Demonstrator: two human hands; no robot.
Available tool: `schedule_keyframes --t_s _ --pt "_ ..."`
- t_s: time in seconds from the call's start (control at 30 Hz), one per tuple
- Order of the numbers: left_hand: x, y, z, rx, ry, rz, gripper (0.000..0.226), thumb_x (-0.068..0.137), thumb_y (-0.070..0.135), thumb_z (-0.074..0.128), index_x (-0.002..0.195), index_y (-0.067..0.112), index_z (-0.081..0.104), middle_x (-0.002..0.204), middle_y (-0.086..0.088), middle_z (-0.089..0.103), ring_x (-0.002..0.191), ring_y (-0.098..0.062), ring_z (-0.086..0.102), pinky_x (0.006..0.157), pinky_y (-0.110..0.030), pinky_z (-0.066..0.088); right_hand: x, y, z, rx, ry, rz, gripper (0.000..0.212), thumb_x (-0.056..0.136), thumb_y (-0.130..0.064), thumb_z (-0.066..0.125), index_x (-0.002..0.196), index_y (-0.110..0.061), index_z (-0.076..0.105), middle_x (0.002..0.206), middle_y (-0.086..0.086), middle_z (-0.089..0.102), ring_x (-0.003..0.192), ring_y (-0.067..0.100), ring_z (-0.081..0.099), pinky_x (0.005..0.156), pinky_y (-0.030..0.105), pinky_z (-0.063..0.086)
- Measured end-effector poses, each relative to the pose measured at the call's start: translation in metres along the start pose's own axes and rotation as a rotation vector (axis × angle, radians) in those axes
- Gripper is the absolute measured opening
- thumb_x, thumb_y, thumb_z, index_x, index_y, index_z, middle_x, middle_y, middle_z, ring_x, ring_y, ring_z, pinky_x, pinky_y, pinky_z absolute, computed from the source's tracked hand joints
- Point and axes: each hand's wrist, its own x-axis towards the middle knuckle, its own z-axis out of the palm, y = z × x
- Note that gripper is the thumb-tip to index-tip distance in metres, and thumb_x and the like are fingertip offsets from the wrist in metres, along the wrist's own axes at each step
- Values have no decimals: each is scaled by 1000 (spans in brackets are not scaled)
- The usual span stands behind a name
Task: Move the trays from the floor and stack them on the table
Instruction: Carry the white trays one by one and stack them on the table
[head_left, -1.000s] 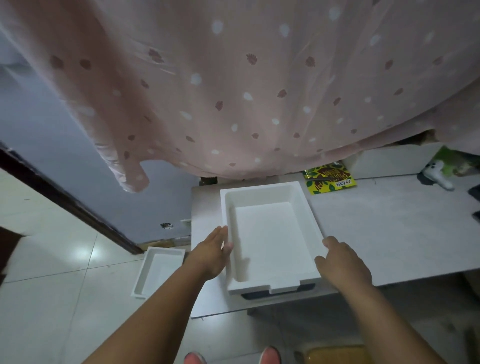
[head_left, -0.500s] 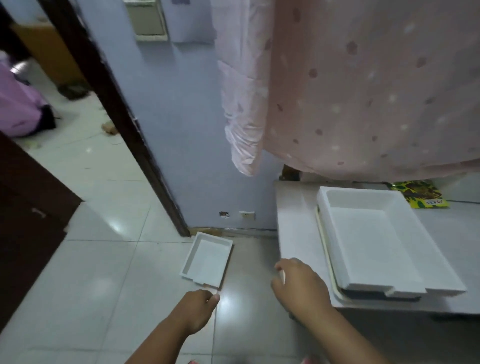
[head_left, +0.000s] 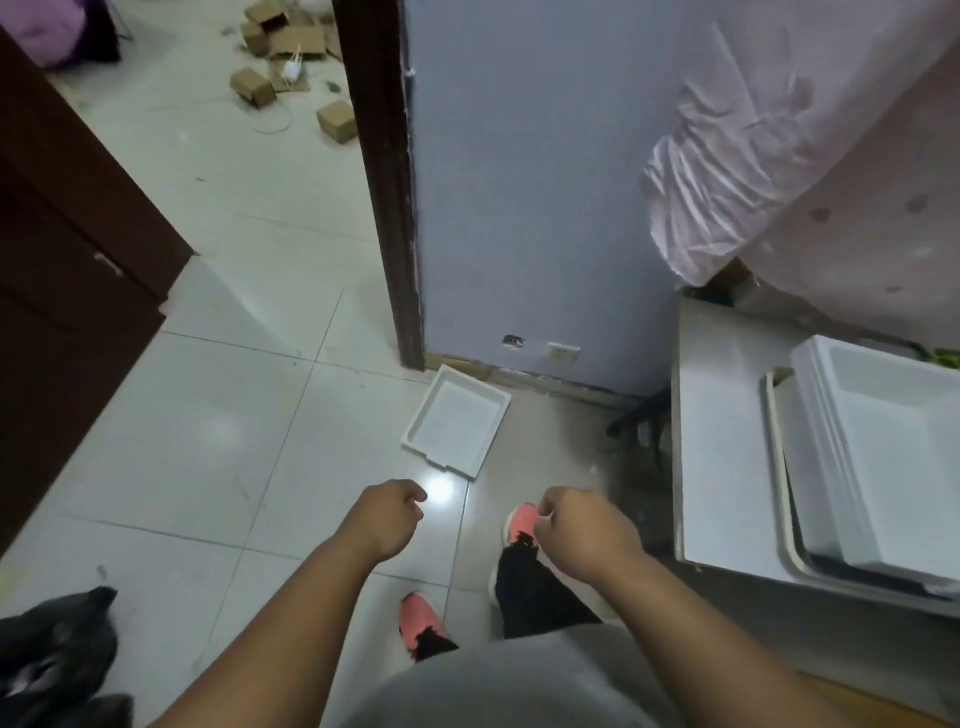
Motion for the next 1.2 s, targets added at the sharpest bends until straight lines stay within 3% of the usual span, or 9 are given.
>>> schedule_keyframes --t_s 0.27,0.43,0.53,0.6,0.7,0.9,0.97,1.07,1.2 --pt "67 -5 -15 17 -50 -53 35 99 8 41 128 13 62 124 -8 66 109 -24 63 95 -33 53 107 -19 22 96 -159 74 21 85 -32 54 95 -24 70 105 0 71 95 22 65 84 34 54" --pt "159 -34 -17 -23 -17 -174 36 97 6 42 124 12 64 123 -10 68 108 -23 64 92 -28 50 221 -24 74 134 -391 88 24 93 -27 55 85 -12 71 97 5 72 89 21 66 84 33 53" --pt "219 -54 -1 -64 -19 -248 34 96 7 45 121 13 66 122 -9 68 108 -24 64 95 -30 50 291 -14 116 224 -502 167 25 90 -22 56 82 -3 71 88 12 73 77 21 66 76 35 55" --pt "264 -69 20 -118 -23 -307 32 94 14 49 120 17 67 121 -6 68 107 -23 65 97 -33 51 337 -6 144 383 -511 295 25 90 -14 53 91 3 71 79 13 70 66 20 62 60 30 54" --pt "342 -96 59 -232 -25 -353 31 93 21 53 122 19 66 120 -6 69 104 -22 64 92 -33 53 417 4 193 508 -457 444 18 91 -10 52 86 -6 69 78 10 69 57 18 60 44 21 42" --pt "503 -163 125 -131 79 -370 47 99 23 45 145 10 45 147 -11 49 133 -29 47 108 -34 36 571 45 305 551 -341 558 9 82 -15 67 80 -7 64 86 19 71 76 37 71 70 42 60" --pt "553 -189 144 -91 147 -366 45 97 19 47 141 7 46 143 -14 52 125 -31 51 101 -35 40 612 59 337 614 -350 600 10 89 -15 65 86 -5 64 95 20 73 83 36 73 63 42 59" --pt "613 -218 160 -49 234 -385 34 94 18 50 125 6 49 125 -16 58 107 -33 55 78 -37 41 656 79 362 720 -359 606 15 93 -18 63 96 -4 66 90 16 71 80 30 72 60 36 58" --pt "651 -236 165 163 198 -349 26 91 21 47 111 7 55 112 -16 61 100 -37 57 78 -41 48 673 100 371 866 -328 622 17 96 -18 59 106 -7 67 96 13 72 93 33 74 62 35 59"
